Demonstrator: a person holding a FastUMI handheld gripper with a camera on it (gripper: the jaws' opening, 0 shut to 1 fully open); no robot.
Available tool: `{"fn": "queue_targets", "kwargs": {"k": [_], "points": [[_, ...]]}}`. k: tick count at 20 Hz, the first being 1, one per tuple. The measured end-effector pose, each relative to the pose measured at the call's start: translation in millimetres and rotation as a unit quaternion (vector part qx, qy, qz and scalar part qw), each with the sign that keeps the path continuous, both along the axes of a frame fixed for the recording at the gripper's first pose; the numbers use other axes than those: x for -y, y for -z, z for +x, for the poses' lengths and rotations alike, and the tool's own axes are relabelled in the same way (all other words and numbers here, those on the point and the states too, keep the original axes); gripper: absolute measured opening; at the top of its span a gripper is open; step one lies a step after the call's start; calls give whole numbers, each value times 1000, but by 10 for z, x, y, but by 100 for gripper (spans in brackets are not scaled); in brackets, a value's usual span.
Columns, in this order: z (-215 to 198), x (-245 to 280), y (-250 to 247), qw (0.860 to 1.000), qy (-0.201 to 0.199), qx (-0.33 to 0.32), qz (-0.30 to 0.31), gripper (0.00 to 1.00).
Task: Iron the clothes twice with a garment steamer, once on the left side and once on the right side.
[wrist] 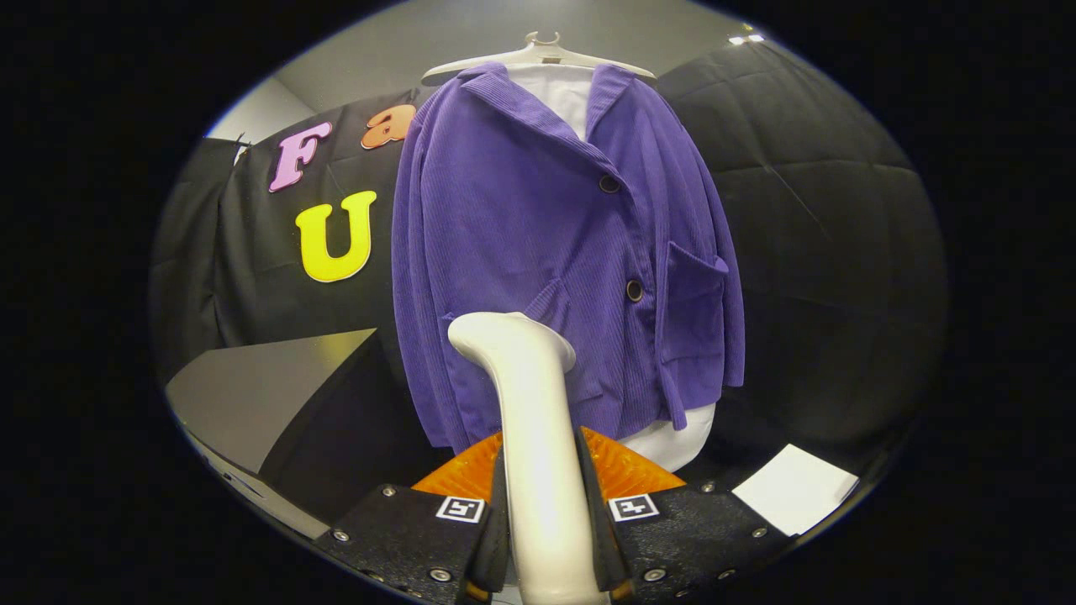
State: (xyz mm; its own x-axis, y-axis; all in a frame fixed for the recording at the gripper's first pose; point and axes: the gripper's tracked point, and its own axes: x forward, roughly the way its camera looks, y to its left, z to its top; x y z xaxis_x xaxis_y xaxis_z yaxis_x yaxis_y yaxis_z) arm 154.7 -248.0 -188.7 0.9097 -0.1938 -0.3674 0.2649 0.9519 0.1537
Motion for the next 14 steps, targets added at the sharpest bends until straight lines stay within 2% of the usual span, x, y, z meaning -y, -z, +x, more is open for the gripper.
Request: {"fn": "queue_targets", "kwargs": {"k": [6, 10, 14], "points": [[-145, -6, 411, 999, 6, -37, 12, 39], [-321, -15, 490, 999, 13, -37, 36, 39], [-584, 38, 585, 997, 23, -64, 39, 39]]}}
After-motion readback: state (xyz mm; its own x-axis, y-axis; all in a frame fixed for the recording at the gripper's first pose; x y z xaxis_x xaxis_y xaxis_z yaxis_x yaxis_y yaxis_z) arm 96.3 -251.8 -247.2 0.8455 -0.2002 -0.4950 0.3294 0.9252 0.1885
